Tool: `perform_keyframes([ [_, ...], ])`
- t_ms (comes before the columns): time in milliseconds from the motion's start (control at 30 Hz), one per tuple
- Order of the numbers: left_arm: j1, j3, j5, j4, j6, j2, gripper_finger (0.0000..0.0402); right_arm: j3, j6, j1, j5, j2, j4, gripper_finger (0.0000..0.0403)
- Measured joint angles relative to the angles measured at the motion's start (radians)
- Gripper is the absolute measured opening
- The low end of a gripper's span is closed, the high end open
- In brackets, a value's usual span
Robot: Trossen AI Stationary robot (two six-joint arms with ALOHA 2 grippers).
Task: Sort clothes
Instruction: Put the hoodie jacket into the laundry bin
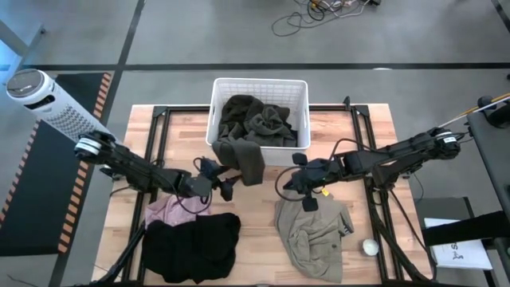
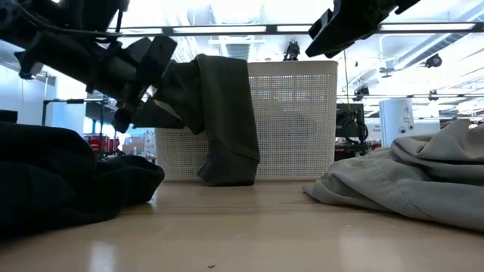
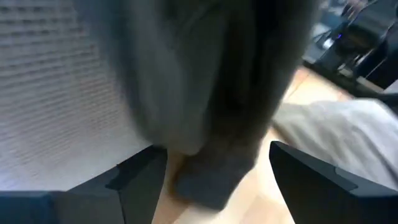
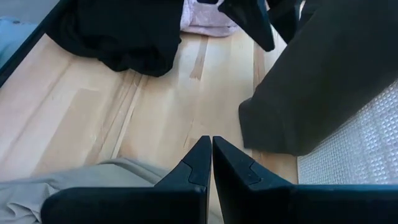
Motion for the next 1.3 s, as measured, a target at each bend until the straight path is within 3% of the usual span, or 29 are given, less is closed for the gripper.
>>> perform_keyframes([
  [267,0.001,0.000,0.090,0.393,0.176,0.118,0.0242,-0.030,0.010,0.000,0.000,0.000,0.026,0.0000],
  [500,0.016,0.000,0.063,0.377,0.152,0.160,0.0220,-0.033,0.015,0.000,0.001,0.000,0.029,0.0000],
  [933,0.068,0.047,0.040,0.380,0.178,0.183,0.0229,-0.033,0.006,0.000,0.001,0.000,0.042,0.0000],
  [1067,0.067,0.094,0.039,0.325,0.187,0.183,0.0175,-0.033,0.006,0.000,0.001,0.000,0.047,0.0000],
  [1233,0.056,0.140,0.058,0.250,0.261,0.183,0.0041,-0.033,0.006,0.000,0.001,0.000,0.047,0.0000],
  [1300,0.053,0.157,0.096,0.250,0.291,0.181,0.0014,-0.033,0.007,0.000,0.001,0.000,0.046,0.0000],
])
